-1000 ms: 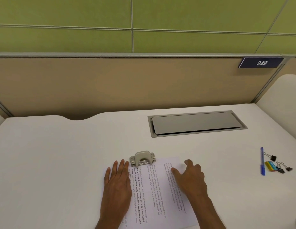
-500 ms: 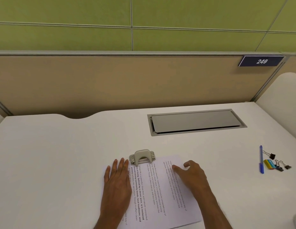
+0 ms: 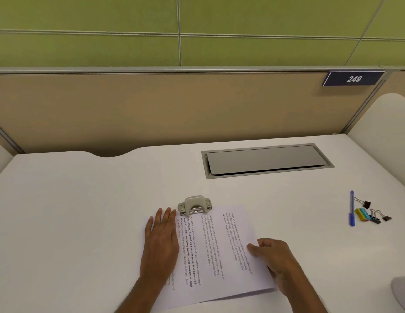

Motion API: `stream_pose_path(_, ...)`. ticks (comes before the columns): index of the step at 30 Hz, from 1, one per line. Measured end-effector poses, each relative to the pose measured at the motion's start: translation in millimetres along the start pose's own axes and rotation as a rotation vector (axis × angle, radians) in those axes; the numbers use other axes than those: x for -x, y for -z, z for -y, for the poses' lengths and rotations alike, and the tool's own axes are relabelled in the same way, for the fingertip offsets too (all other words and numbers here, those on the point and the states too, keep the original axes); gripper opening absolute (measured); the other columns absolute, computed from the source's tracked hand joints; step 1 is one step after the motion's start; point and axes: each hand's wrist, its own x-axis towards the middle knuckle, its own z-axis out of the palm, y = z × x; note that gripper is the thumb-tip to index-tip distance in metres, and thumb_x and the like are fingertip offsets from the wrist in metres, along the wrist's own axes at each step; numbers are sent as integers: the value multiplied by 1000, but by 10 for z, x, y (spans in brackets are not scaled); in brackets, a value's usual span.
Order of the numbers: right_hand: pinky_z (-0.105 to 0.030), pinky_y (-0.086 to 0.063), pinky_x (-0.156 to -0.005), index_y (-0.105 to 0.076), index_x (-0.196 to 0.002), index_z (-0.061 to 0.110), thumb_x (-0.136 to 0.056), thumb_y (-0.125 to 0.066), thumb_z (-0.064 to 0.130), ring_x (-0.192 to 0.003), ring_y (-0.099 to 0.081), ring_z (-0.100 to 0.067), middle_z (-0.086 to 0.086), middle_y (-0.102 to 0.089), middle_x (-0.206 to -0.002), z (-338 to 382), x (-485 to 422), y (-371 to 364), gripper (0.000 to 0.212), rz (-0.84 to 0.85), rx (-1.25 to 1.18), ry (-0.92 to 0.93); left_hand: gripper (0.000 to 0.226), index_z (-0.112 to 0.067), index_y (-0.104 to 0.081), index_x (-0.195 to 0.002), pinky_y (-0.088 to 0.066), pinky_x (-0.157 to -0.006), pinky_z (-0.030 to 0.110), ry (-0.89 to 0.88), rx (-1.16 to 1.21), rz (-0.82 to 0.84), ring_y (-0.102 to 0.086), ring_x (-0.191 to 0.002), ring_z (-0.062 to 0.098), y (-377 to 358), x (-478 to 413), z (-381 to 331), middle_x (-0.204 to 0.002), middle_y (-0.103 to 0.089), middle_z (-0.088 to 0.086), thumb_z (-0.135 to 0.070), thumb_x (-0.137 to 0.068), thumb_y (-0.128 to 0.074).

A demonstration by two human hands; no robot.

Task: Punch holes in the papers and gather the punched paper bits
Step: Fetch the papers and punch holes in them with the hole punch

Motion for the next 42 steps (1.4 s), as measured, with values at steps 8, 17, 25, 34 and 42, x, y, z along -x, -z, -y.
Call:
stream_pose_path(8, -48, -58, -68, -64, -67, -1, -83, -73, 0, -63, -68, -33, -26, -74, -79, -156, 199, 73, 19, 0, -27, 4, 44, -16, -46, -146, -12, -124, 39, 64, 135, -1, -26, -148, 13, 194, 250, -15, -152, -45, 0, -15, -102, -43)
stream_pose_path(17, -58, -59, -82, -77, -85, 5, -86, -67, -3, -84, -74, -42, -13, -79, -85, -197, 386, 34, 13, -44, -54, 57, 47, -23, -40, -148, 0, -124, 39, 41, 81, 106, -18, -150, 15, 330, 352, -106, -157, -36, -3, -29, -102, -46)
stream_pose_path(25, -55, -60, -82, -76, -89, 4, -86, -68, -3, -84, -75, -39, -14, -79, -91, -237, 344, 30, 10, -50, -78, 66, 47, -25, -52, -141, 1, -121, 42, -68, 60, 11, -27, -148, 19, 214, 95, -376, -152, -45, -3, -33, -96, -59)
stream_pose_path(34, -57, -60, -82, -77, -84, 6, -85, -68, -3, -83, -75, -40, -11, -79, -84, -286, 283, 40, 13, -46, -91, 70, 43, -23, -54, -139, -4, -122, 41, -164, 73, 24, -26, -148, 19, 65, -153, -547, -151, -45, -3, -27, -96, -59)
stream_pose_path(42, -49, -62, -77, -77, -83, 8, -85, -67, -3, -76, -75, -33, -9, -79, -80, -295, 277, 36, 15, -58, -77, 97, 47, -23, -43, -147, -5, -124, 44, -221, 19, 87, -20, -150, 15, 30, -237, -555, -155, -39, -4, -30, -101, -50)
